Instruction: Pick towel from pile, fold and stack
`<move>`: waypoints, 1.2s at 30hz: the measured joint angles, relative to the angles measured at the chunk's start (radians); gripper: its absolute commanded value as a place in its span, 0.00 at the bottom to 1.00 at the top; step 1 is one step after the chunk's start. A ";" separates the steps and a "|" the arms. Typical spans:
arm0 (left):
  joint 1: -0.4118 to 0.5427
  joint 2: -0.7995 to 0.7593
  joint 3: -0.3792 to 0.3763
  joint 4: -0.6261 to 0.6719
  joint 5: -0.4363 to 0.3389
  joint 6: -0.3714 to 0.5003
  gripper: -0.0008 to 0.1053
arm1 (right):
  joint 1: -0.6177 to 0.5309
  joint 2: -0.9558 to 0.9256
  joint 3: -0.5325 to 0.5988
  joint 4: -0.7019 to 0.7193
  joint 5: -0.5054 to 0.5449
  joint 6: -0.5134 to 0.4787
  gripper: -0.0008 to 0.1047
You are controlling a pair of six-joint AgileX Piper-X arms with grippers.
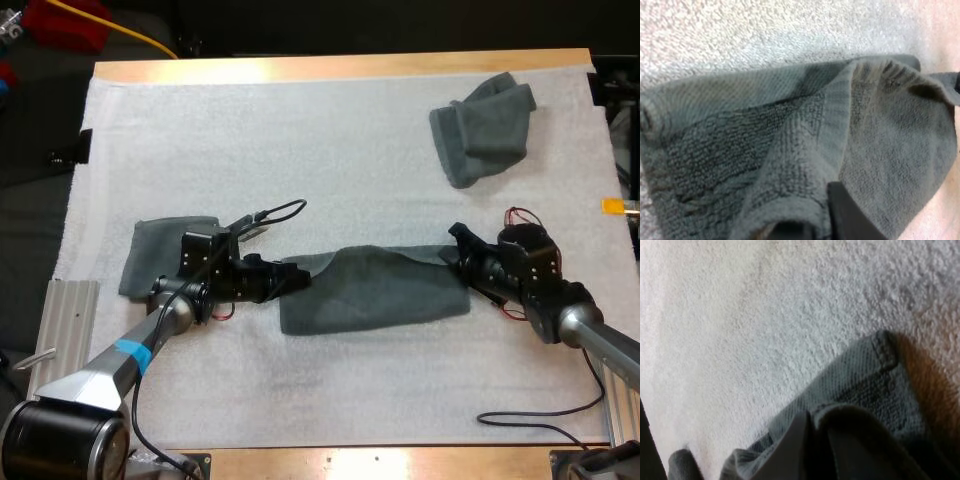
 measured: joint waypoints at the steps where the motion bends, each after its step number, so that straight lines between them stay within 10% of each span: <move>1: 0.000 0.000 0.000 -0.001 0.000 0.000 0.25 | 0.000 0.000 0.000 0.000 0.001 0.000 0.03; 5: 0.000 0.000 0.000 -0.006 0.019 -0.003 0.66 | 0.000 0.000 0.000 0.000 0.005 0.000 0.25; 11: 0.000 0.000 0.000 -0.012 0.092 -0.007 0.64 | 0.000 0.000 0.000 -0.014 -0.008 -0.068 0.72; 22: 0.000 -0.215 0.000 -0.019 0.107 -0.007 0.67 | 0.000 -0.112 0.000 -0.017 -0.060 -0.253 0.72; 36: -0.004 -0.507 0.000 0.211 0.017 0.014 0.66 | 0.000 -0.368 0.000 0.346 -0.042 -0.439 0.72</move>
